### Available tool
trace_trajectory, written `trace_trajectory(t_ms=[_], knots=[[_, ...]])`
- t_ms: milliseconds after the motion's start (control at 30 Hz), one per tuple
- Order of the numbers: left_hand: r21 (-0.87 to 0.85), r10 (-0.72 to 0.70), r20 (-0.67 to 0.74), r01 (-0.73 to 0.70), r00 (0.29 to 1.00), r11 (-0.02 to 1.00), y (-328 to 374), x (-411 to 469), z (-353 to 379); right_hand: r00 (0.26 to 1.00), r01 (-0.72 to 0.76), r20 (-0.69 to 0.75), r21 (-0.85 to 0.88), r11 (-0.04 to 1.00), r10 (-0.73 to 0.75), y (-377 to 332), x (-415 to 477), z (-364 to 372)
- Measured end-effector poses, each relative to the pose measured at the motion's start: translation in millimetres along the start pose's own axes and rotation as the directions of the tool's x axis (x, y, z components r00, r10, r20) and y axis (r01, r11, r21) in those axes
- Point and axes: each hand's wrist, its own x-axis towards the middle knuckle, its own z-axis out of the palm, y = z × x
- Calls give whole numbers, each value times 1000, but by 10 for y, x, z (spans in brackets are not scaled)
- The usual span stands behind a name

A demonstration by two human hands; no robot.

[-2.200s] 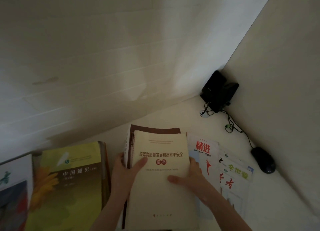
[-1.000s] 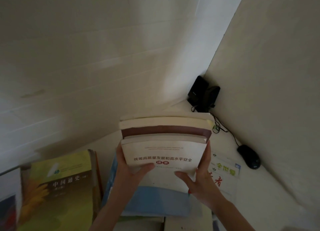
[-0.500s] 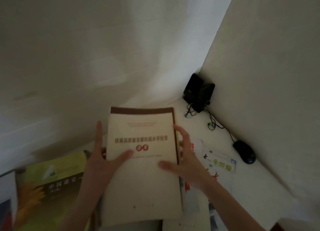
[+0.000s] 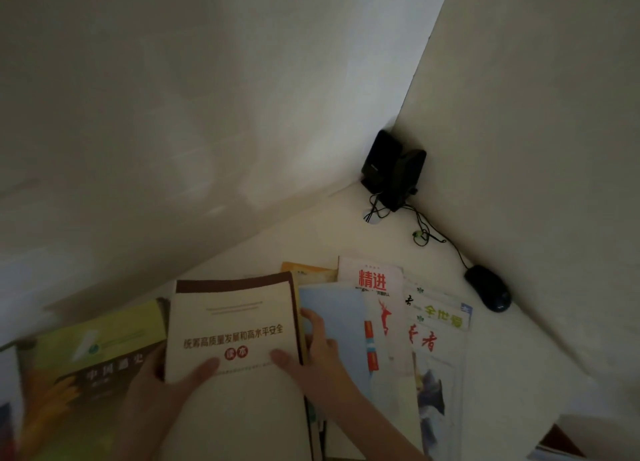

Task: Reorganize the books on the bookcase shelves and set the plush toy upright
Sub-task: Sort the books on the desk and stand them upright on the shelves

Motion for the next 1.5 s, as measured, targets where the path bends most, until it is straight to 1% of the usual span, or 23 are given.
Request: trace_trajectory(t_ms=[33,67,100,133,167,200,233,267,300,367,467,567,700,767,933,1067,1167,1267,1333,1400,1433,1467,1500], knots=[[-17,1,0,-1,1000,1000,-7,-4,0,996,-2,-84,-104,995,-6,3,-24,-50],[-31,6,-3,-6,1000,999,-22,4,9,976,-2,-215,-216,976,-46,36,-32,-144],[-43,7,-6,-8,1000,999,-36,6,14,928,3,-358,-279,960,-106,118,-27,-288],[-53,11,1,-11,1000,999,-46,10,24,882,-34,-463,-251,967,-90,194,-16,-460],[-55,12,12,-11,1000,998,-45,11,33,858,-119,-514,-165,979,18,285,6,-631],[-50,16,20,-15,1000,999,-48,14,36,847,-218,-502,-34,975,173,361,22,-786],[-56,16,24,-15,1000,998,-44,16,42,844,-297,-443,82,951,302,445,46,-889],[-60,16,27,-15,1000,998,-48,28,46,851,-337,-369,162,928,374,501,59,-945],[-58,17,22,-16,1000,998,-54,40,55,865,-355,-295,209,911,405,522,65,-959],[-52,4,23,-3,1000,999,-59,48,72,896,-340,-204,259,904,395,582,108,-922],[-33,28,46,-27,999,999,-71,53,112,904,-319,-167,348,881,393,683,160,-887],[-56,58,33,-56,998,997,-54,3,138,905,-261,-230,360,896,356,676,162,-842],[-29,161,39,-160,986,987,-25,-80,140,905,-176,-329,288,941,270,598,90,-794],[-57,200,60,-196,978,979,-30,-64,121,902,-126,-374,247,961,215,543,49,-798],[-92,172,88,-163,981,982,-56,-10,109,877,7,-478,107,994,45,139,-79,-1017],[-124,207,59,-199,977,972,-22,-17,138,810,51,-582,-50,997,-70,-202,-233,-1465],[-75,219,83,-213,972,974,-20,-34,145,700,122,-673,-217,969,-239,-555,-435,-1770],[5,244,119,-246,963,969,-73,-12,171,572,250,-678,-392,886,-461,-936,-574,-1785],[4,244,122,-246,962,969,-188,92,195,518,320,-591,-537,781,-619,-997,-560,-1584],[-28,302,120,-301,946,953,-173,84,178,445,403,-374,-728,555,-814,-815,-493,-1260],[-61,332,121,-327,935,943,-147,54,175,428,439,-255,-780,446,-867,-643,-455,-1047],[-91,348,128,-338,929,937,-92,3,161,423,468,-147,-809,355,-894,-438,-423,-810],[-114,328,144,-314,933,943,-64,-18,148,443,499,-46,-817,289,-895,-215,-410,-576]])
